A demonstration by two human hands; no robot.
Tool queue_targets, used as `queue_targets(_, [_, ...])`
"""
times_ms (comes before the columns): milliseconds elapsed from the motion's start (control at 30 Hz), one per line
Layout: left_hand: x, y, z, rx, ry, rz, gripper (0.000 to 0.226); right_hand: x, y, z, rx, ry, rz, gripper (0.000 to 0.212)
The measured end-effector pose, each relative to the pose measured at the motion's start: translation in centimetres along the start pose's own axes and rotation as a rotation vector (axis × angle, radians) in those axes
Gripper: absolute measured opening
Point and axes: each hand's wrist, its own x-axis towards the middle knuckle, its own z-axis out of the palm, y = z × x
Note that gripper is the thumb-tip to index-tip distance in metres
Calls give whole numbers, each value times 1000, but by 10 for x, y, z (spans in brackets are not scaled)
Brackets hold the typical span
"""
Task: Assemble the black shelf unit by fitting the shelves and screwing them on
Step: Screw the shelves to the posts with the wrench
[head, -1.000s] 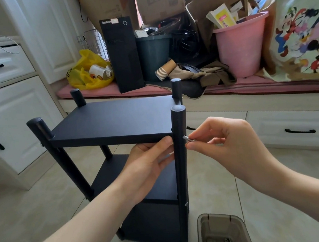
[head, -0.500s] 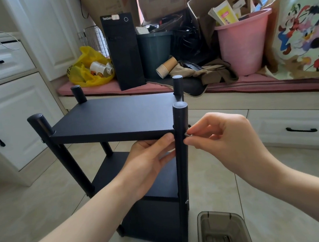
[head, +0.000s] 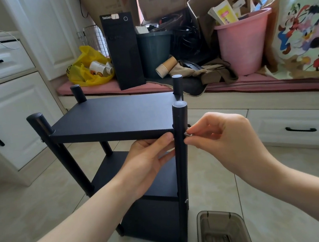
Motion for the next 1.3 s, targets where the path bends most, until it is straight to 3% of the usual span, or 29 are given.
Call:
queue_targets(200, [-1,0,0,-2,-14,5,26,-3,-1,2,-119,9,-79,23])
queue_targets(967, [0,-1,0,-5,-5,2,30,0,1,5,18,22,18,20])
queue_targets(1300, [1,-1,0,-1,0,16,35,0,1,6,-38,48,-1,20])
